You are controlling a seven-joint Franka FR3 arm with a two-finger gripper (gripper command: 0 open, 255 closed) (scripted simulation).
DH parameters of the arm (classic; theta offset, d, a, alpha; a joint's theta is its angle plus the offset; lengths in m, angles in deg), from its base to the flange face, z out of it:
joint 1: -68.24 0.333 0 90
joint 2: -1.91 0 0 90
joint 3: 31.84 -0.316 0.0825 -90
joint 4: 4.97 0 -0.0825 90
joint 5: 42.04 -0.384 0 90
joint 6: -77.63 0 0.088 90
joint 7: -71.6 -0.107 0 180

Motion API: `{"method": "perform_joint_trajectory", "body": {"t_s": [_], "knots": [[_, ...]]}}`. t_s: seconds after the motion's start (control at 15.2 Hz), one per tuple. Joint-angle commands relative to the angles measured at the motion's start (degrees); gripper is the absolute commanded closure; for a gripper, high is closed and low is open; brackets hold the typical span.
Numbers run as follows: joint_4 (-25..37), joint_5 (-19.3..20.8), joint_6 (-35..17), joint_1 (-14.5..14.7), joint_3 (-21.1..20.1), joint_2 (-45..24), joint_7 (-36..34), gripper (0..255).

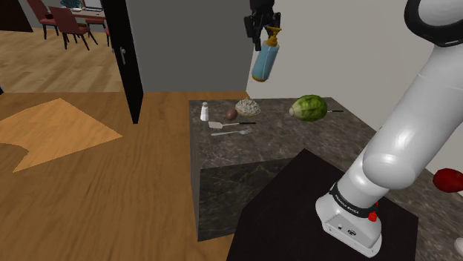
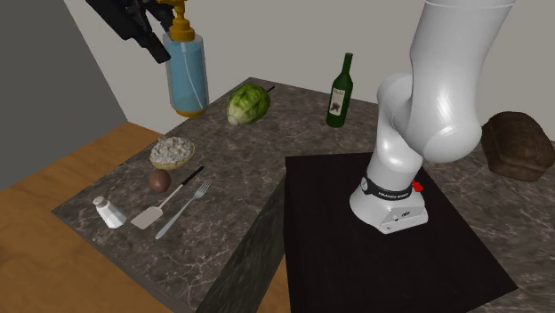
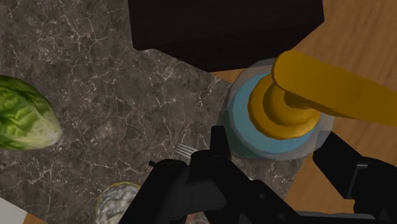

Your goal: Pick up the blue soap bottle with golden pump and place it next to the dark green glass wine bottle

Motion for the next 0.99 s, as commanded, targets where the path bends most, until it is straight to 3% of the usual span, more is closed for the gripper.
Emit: {"method": "perform_joint_trajectory", "body": {"t_s": [0.0, 0.46, 0.92], "knots": [[1.0, 0.0, 0.8, 0.0, 0.0, -0.2, 0.1, 255], [-9.0, 3.1, -1.6, -4.3, 4.3, 8.0, 9.3, 255], [-14.9, 7.3, -3.5, -8.3, 9.4, 13.2, 18.7, 255]]}}
